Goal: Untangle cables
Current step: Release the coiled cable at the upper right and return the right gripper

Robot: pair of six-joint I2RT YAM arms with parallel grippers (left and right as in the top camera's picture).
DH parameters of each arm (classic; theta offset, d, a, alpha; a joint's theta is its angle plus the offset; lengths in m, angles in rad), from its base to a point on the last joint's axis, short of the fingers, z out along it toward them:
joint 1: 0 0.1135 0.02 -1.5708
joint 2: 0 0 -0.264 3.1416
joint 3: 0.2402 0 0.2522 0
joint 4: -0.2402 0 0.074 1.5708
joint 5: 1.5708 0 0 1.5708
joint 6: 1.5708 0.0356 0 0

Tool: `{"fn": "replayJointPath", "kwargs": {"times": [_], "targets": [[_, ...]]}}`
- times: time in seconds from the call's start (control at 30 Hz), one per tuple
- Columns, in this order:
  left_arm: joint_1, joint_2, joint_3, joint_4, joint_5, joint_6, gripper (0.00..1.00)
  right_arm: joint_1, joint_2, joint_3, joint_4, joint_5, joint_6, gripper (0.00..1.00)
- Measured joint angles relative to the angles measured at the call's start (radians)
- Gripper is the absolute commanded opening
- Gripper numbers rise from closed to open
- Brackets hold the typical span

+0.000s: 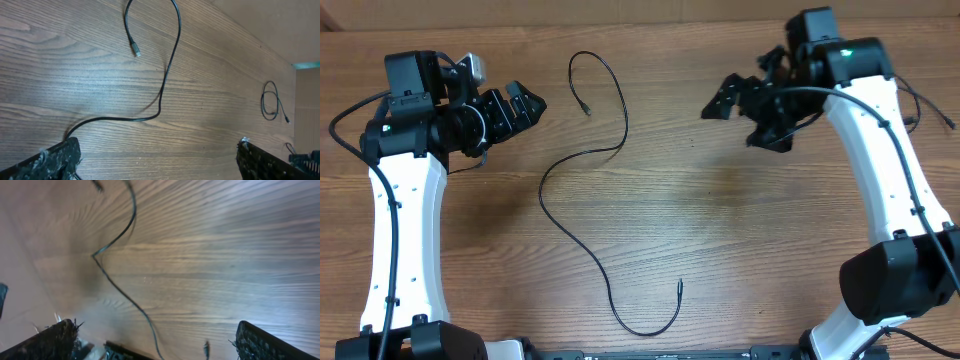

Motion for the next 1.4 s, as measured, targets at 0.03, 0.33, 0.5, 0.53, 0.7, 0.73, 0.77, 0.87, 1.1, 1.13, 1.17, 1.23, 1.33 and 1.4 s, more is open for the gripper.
{"fn": "replayJointPath", "kwargs": {"times": [0.03,0.33,0.5,0.53,0.7,0.73,0.77,0.87,1.1,1.13,1.17,1.23,1.33,1.4], "targets": [[0.0,0.0,0.0,0.0,0.0,0.0,0.99,0.02,0.0,0.0,0.006,0.004,0.011,1.0],[0.0,0.0,0.0,0.0,0.0,0.0,0.99,0.155,0.0,0.0,0.003,0.069,0.092,1.0],[0.0,0.0,0.0,0.0,0.0,0.0,1.0,0.222,-0.003,0.0,-0.026,0.175,0.161,1.0],[0.0,0.0,0.0,0.0,0.0,0.0,1.0,0.235,-0.005,0.0,-0.027,0.201,0.169,1.0],[0.0,0.0,0.0,0.0,0.0,0.0,1.0,0.277,-0.066,0.0,-0.032,0.315,0.196,1.0],[0.0,0.0,0.0,0.0,0.0,0.0,1.0,0.282,-0.096,0.0,-0.035,0.344,0.201,1.0],[0.0,0.0,0.0,0.0,0.0,0.0,1.0,0.286,-0.124,0.0,-0.041,0.371,0.205,1.0],[0.0,0.0,0.0,0.0,0.0,0.0,0.99,0.288,-0.204,-0.002,-0.055,0.449,0.227,1.0],[0.0,0.0,0.0,0.0,0.0,0.0,1.0,0.288,-0.333,-0.13,-0.006,0.55,0.288,1.0],[0.0,0.0,0.0,0.0,0.0,0.0,1.0,0.288,-0.348,-0.17,0.016,0.558,0.293,1.0],[0.0,0.0,0.0,0.0,0.0,0.0,0.99,0.288,-0.36,-0.212,0.042,0.563,0.307,1.0],[0.0,0.0,0.0,-0.001,0.0,0.0,1.0,0.288,-0.377,-0.28,0.088,0.566,0.323,1.0],[0.0,0.0,0.0,0.0,0.0,0.0,0.99,0.288,-0.397,-0.402,0.187,0.56,0.348,1.0],[0.0,0.0,0.0,0.0,0.0,0.0,1.0,0.288,-0.399,-0.465,0.248,0.544,0.359,1.0]]}}
